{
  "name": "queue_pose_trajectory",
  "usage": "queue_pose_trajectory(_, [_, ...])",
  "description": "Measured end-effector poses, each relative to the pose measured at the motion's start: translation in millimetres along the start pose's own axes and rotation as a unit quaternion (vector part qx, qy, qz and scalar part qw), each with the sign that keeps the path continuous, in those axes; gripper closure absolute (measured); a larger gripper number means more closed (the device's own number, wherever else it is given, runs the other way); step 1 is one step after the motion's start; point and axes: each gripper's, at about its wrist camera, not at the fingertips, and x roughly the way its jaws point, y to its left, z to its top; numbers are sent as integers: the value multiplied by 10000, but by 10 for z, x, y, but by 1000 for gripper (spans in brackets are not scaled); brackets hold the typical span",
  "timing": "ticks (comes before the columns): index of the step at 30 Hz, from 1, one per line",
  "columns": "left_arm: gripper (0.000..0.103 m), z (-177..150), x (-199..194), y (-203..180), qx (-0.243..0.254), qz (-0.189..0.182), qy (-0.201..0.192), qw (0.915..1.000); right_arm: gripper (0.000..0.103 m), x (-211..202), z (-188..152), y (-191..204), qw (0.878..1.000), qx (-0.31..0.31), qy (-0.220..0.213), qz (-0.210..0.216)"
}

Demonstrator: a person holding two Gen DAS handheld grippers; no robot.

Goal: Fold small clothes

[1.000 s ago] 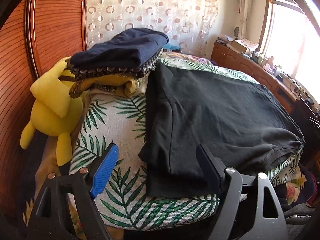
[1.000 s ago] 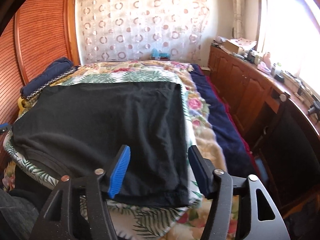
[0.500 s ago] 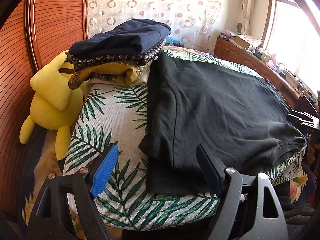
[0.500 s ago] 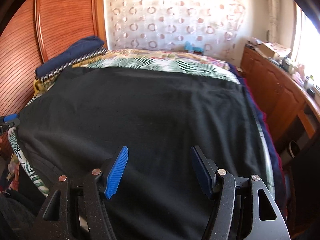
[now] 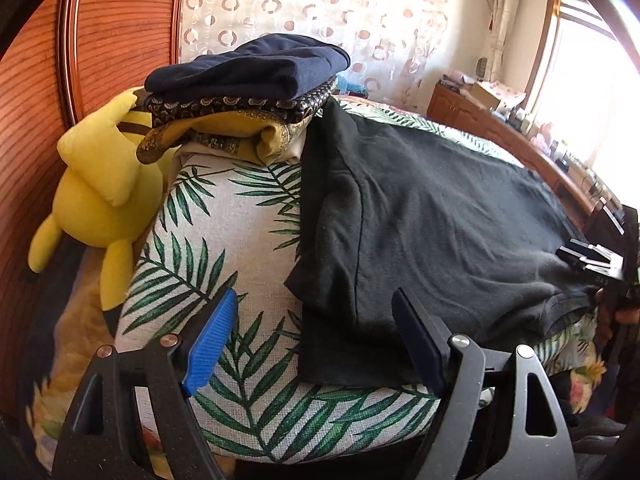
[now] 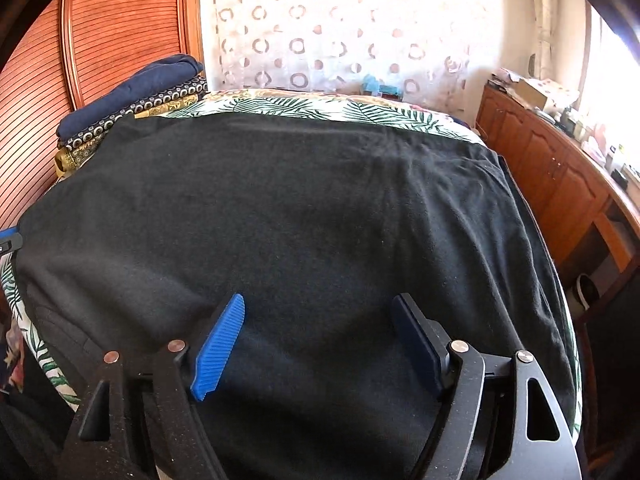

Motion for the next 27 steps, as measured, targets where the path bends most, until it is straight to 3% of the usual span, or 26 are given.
queue_pose_trajectory(4, [54, -5, 15, 14, -46, -40, 19, 10000, 13, -52, -35, 41, 9995, 158, 30, -264])
queue_pose_trajectory(11, [59, -26, 20, -75, 47, -122, 38, 9999, 8, -88, -46, 52, 9989, 325, 58, -325])
queue_pose_trajectory(16, [95, -21, 52, -169, 238, -47, 82, 9997, 7, -94, -38, 25, 9991, 302, 50, -283])
queue_pose_trajectory(20, [98, 20, 10, -191, 196, -149, 4, 9997, 6, -100, -42, 2, 9993, 278, 53, -254])
queue_pose_trajectory(27, [98, 282, -249, -386, 226, -669, -441, 9965, 5, -109, -45, -33, 9995, 255, 61, -154])
